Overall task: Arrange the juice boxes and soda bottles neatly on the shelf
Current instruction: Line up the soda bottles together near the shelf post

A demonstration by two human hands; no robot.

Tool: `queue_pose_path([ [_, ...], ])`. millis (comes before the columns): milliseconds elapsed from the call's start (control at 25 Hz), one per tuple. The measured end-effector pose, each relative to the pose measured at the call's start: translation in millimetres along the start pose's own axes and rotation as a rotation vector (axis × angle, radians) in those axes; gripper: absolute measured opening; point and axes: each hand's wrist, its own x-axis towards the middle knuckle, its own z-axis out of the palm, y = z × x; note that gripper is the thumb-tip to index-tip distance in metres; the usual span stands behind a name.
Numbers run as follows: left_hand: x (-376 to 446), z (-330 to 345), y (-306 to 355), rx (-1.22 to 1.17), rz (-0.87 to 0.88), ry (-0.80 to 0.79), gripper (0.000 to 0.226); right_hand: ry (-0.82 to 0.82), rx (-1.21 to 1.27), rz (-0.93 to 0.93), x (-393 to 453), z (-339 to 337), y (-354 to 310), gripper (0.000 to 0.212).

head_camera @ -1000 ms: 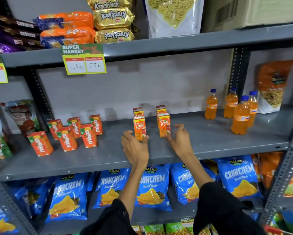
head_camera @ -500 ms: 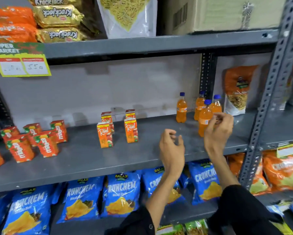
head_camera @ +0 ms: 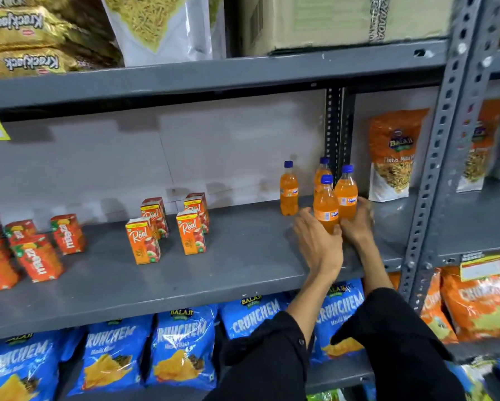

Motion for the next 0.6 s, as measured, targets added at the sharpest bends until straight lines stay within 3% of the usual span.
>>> queue_pose_path([
  [320,16.6,1.9,-14.3,-0.071,0.010,0.009,0.051,-0.049,-0.003,-0.015,12.6,-4.6,12.5,0.066],
  [600,43.2,-11.7,-26.8,-0.092,0.005,-0.036,0.062,-0.138,-0.048,-0.023,17.6,-7.3,15.8,0.056],
])
